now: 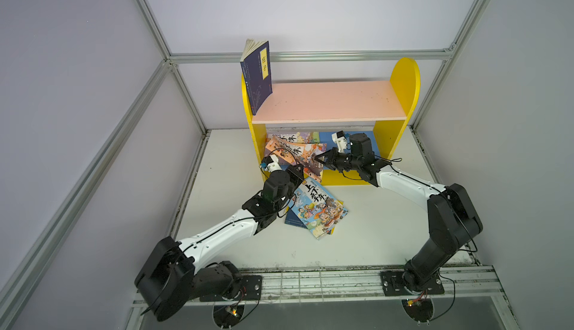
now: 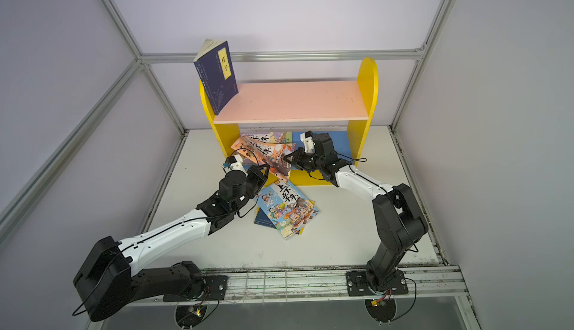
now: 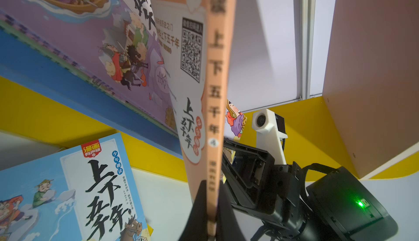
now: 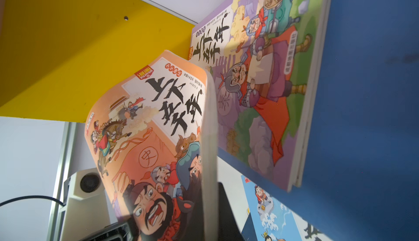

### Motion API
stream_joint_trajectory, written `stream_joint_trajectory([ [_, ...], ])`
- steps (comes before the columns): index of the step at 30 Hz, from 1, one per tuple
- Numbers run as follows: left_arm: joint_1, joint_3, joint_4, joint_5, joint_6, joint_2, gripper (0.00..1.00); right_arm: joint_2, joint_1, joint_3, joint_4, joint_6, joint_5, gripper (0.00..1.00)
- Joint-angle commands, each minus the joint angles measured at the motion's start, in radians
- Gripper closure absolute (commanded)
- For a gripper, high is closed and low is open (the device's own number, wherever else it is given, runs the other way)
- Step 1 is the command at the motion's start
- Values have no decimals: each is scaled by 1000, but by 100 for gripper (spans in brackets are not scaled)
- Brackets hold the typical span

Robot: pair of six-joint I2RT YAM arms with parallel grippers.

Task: Stacking books/files
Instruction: Place the book at the bookshelf.

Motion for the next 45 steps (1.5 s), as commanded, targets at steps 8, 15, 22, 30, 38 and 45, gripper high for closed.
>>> stream_joint_trajectory([
  [8,8,71,86,161,10,87,100,69,-36,97,100,4,-79,100],
  [15,39,91,80,156,17,118,100,137,-65,167,96,8,-109,100],
  [22,68,91,99,152,-3,158,100,221,-73,248,92,8,-134,100],
  [30,98,87,100,159,-25,186,90,289,-80,335,31,-39,-160,100],
  [38,99,79,31,162,-61,181,46,328,-89,381,-18,-60,-182,100],
  [45,99,74,-55,186,-105,167,23,350,-103,396,-12,-37,-203,100],
])
